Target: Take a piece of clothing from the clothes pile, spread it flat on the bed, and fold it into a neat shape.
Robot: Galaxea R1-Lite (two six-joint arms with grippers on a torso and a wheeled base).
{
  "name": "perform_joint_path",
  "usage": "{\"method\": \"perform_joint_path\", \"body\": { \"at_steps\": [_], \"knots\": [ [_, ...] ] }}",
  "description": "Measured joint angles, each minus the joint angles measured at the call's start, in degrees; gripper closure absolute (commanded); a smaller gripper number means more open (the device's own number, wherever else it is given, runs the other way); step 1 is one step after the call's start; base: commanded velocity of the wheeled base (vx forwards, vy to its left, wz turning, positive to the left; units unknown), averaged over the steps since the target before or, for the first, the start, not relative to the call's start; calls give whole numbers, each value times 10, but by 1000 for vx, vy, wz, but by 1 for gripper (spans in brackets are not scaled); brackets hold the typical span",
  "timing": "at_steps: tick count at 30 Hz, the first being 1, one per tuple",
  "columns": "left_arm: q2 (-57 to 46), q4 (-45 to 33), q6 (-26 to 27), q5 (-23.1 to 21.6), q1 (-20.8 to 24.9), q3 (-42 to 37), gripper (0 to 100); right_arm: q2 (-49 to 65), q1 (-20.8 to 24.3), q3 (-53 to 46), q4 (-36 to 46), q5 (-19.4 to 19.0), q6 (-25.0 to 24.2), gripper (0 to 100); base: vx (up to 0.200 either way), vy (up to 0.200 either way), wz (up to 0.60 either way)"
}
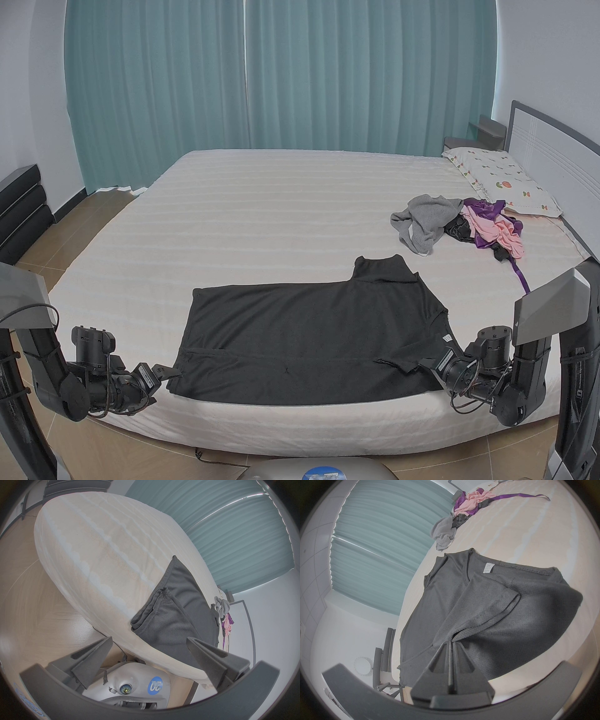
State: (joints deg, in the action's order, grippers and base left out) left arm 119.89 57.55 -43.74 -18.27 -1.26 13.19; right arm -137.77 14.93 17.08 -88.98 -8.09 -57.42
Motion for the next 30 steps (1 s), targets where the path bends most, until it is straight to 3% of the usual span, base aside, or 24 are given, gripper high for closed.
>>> {"method": "perform_joint_path", "body": {
  "at_steps": [7,25,26,30],
  "knots": [
    [0,0,0,0,-1,0,0,22,-2,-19,0,0,-25,100,0,0,0],
    [0,0,0,0,0,-1,0,64,20,-89,0,1,-26,100,0,0,0],
    [0,0,0,0,0,-1,0,64,20,-92,0,1,-25,0,0,0,0],
    [0,0,0,0,0,-1,0,66,24,-102,0,1,-24,0,0,0,0]
  ]
}}
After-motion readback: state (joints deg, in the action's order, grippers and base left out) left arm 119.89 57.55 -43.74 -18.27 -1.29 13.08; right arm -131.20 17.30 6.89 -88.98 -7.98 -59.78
